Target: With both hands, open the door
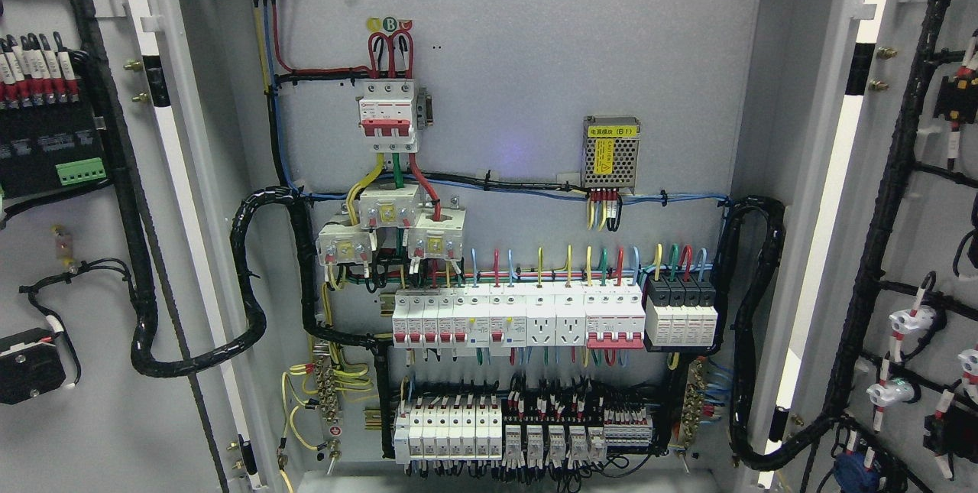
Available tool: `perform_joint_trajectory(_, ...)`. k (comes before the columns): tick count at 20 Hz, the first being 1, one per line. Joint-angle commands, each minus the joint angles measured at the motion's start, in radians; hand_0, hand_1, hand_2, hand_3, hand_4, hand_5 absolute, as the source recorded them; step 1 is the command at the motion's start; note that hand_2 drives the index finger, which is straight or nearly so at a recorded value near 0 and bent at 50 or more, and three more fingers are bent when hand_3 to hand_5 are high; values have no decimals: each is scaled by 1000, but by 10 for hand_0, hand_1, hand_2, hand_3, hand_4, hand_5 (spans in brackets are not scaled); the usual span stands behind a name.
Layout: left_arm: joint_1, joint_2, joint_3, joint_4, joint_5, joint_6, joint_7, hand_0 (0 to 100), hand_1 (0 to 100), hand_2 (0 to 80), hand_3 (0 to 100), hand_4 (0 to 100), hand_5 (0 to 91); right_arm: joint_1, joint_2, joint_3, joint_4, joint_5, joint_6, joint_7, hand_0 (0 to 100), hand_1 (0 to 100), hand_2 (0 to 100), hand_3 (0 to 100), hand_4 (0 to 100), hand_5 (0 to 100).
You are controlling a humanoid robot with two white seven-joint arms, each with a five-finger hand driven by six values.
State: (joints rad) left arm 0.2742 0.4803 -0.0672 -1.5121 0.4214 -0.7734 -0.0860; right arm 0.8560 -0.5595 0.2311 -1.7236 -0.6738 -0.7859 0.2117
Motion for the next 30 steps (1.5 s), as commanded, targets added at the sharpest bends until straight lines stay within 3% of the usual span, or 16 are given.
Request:
perform_joint_trajectory(1,63,-193,-209,94,-196,-222,-1,0,0,0,0,32,0,29,92,74,274,0,-231,0,0,0,0,0,0,0)
perform_joint_trajectory(4,85,-230,-240,194,-248,-222,0,0,0,0,0,32,0,21,125,96,369,2,-228,-2,0,0,0,0,0,0)
perform_joint_trajectory(7,92,-266,-240,298,-292,-208,0,0,0,0,0,32,0,18,135,100,471,2,-219,-2,0,0,0,0,0,0)
perform_joint_trajectory(13,115,-278,-235,466,-308,-141,-3,0,0,0,0,33,0,-12,200,105,689,3,-199,-2,0,0,0,0,0,0)
perform_joint_trajectory(15,128,-282,-234,518,-308,-107,-4,0,0,0,0,33,0,-44,231,97,760,3,-135,-2,0,0,0,0,0,0)
perform_joint_trajectory(18,134,-293,-224,642,-306,-101,-4,0,0,0,0,33,0,-101,306,85,889,2,0,-5,0,0,0,0,0,0)
perform_joint_trajectory(20,135,-301,-221,725,-306,-101,-4,0,0,0,0,32,0,-142,363,59,972,3,55,-6,0,0,0,0,0,0)
perform_joint_trajectory(22,135,-324,-212,795,-305,-101,-6,0,0,0,0,32,0,-176,386,40,1038,3,109,-8,0,0,0,0,0,0)
perform_joint_trajectory(25,131,-364,-158,923,-308,-99,-8,0,0,0,0,32,0,-268,461,-31,1183,5,206,-6,0,0,0,0,0,0)
perform_joint_trajectory(30,100,-417,-137,1110,-302,-83,-11,0,0,0,0,32,0,-440,512,-33,1466,68,229,-8,0,0,0,0,0,0)
